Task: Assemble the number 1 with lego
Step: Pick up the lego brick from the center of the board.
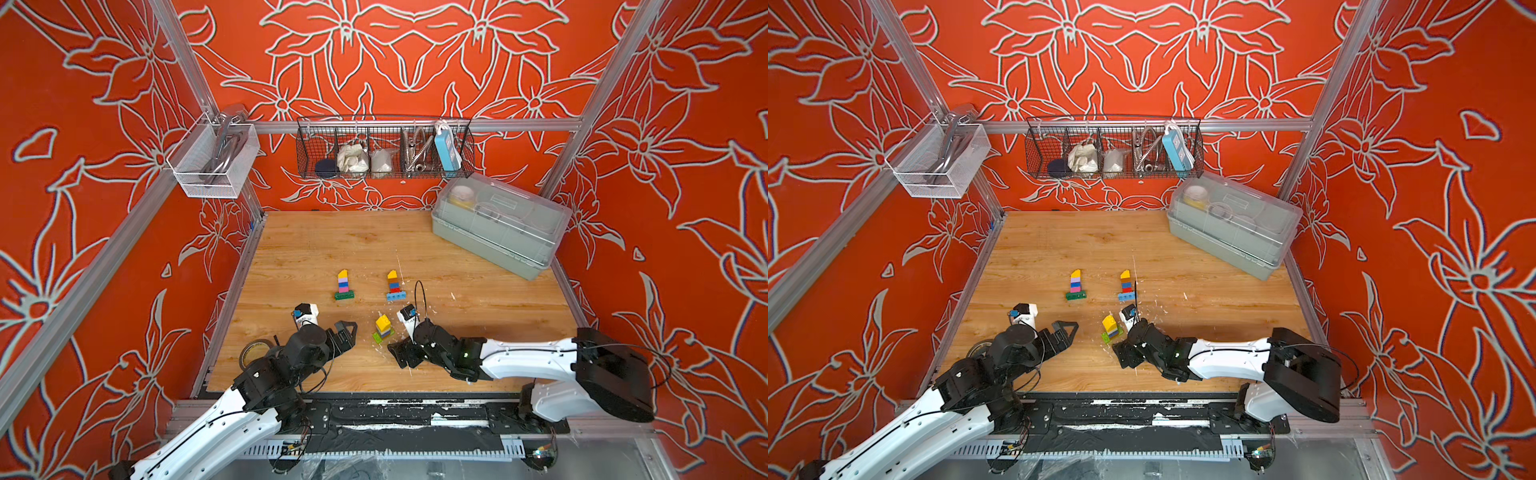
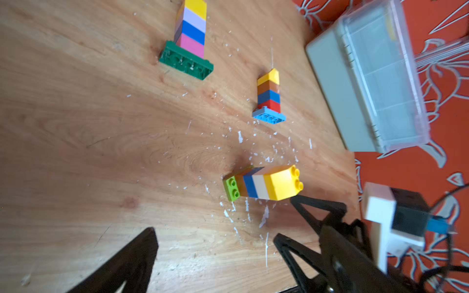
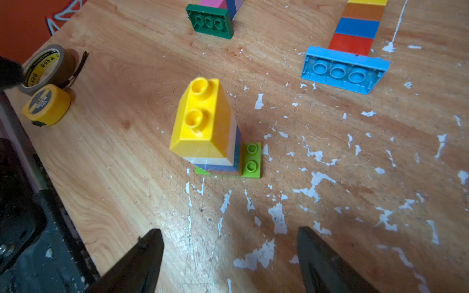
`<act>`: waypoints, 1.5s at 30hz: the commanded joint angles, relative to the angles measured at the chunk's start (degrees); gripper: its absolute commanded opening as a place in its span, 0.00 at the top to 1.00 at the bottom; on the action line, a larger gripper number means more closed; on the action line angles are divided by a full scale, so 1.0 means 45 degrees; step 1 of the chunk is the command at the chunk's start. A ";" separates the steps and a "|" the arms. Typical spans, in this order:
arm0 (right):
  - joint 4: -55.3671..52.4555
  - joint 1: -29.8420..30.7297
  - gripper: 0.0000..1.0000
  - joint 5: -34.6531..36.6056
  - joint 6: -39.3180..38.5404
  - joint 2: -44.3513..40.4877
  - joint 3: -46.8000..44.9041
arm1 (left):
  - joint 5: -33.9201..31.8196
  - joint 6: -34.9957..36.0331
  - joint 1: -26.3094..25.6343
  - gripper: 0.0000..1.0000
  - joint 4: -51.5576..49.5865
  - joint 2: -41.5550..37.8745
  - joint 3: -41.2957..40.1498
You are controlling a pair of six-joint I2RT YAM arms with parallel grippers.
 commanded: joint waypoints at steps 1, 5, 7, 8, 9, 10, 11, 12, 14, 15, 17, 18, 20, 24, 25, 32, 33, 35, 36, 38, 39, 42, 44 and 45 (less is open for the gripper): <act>0.0852 0.0059 0.13 0.0702 -0.0316 0.0641 0.0615 | -0.0409 0.0064 0.0065 0.01 0.0492 -0.0796 -0.0443; 0.0044 0.0041 0.13 0.0976 -0.0252 0.1590 0.1748 | -0.0613 -0.0034 0.0085 0.01 0.0492 -0.1597 -0.0768; -0.0105 0.0052 0.14 0.1427 -0.0077 0.1885 0.1990 | -0.0584 -0.0005 0.0084 0.01 0.0492 -0.1760 -0.0812; -0.0112 0.0052 0.14 0.1617 0.0025 0.2029 0.2071 | -0.0557 0.0015 0.0085 0.01 0.0518 -0.1792 -0.0820; -0.0105 0.0037 0.15 0.1675 0.0056 0.2124 0.2162 | -0.0521 0.0049 0.0085 0.01 0.0558 -0.1812 -0.0832; -0.0136 0.0052 0.15 0.1632 0.0002 0.2262 0.2297 | -0.0495 0.0081 0.0085 0.01 0.0617 -0.1794 -0.0861; -0.0289 0.0035 0.16 0.1619 0.0025 0.2393 0.2470 | -0.0477 0.0083 0.0085 0.01 0.0675 -0.1763 -0.0888; -0.0424 0.0047 0.17 0.1615 0.0042 0.2489 0.2622 | -0.0467 0.0088 0.0085 0.01 0.0715 -0.1725 -0.0891; -0.0711 0.0051 0.20 0.1544 0.0064 0.2687 0.2885 | -0.0400 0.0166 0.0085 0.01 0.0832 -0.1628 -0.0889; -0.0820 0.0036 0.21 0.1541 0.0103 0.2731 0.2974 | -0.0379 0.0191 0.0084 0.01 0.0858 -0.1588 -0.0891; -0.1009 0.0051 0.25 0.1597 0.0161 0.2812 0.3076 | -0.0321 0.0247 0.0090 0.01 0.0919 -0.1564 -0.0876; -0.1050 0.0034 0.27 0.1582 0.0188 0.2855 0.3093 | -0.0301 0.0268 0.0085 0.01 0.0941 -0.1577 -0.0890; -0.1128 0.0046 0.30 0.1561 0.0210 0.2889 0.3142 | -0.0301 0.0269 0.0085 0.01 0.0939 -0.1596 -0.0908; -0.1369 0.0037 0.37 0.1580 0.0317 0.2976 0.3254 | -0.0281 0.0269 0.0085 0.01 0.0956 -0.1712 -0.0949; -0.1439 0.0051 0.39 0.1599 0.0380 0.2983 0.3302 | -0.0281 0.0269 0.0104 0.01 0.0959 -0.1731 -0.0968; -0.2030 0.0050 0.53 0.1890 0.0709 0.3016 0.3655 | -0.0281 0.0279 0.0124 0.01 0.0957 -0.1908 -0.1039; -0.2071 0.0050 0.55 0.1897 0.0747 0.2961 0.3664 | -0.0274 0.0288 0.0124 0.01 0.0959 -0.1938 -0.1046; -0.2375 0.0023 0.61 0.1987 0.0896 0.2833 0.3771 | -0.0279 0.0269 0.0124 0.01 0.0960 -0.1972 -0.1069; -0.2551 0.0031 0.63 0.2035 0.0952 0.2764 0.3851 | -0.0277 0.0269 0.0124 0.01 0.0961 -0.1983 -0.1085; -0.3499 -0.0039 0.65 0.2144 0.1270 0.2659 0.4270 | -0.0262 0.0268 0.0144 0.01 0.0961 -0.2000 -0.1089; -0.4135 -0.0111 0.66 0.2108 0.1472 0.2610 0.4579 | -0.0260 0.0251 0.0153 0.01 0.0961 -0.2007 -0.1098; -0.7079 -0.0379 0.74 0.2143 0.1998 0.2434 0.5842 | -0.0242 0.0249 0.0144 0.01 0.0951 -0.2029 -0.1096; -0.9368 -0.0735 0.80 0.2251 0.2342 0.2318 0.6767 | -0.0238 0.0249 0.0144 0.01 0.0942 -0.2065 -0.1105; -1.0164 -0.0983 0.80 0.2169 0.2450 0.2201 0.7051 | -0.0223 0.0249 0.0161 0.01 0.0951 -0.2085 -0.1119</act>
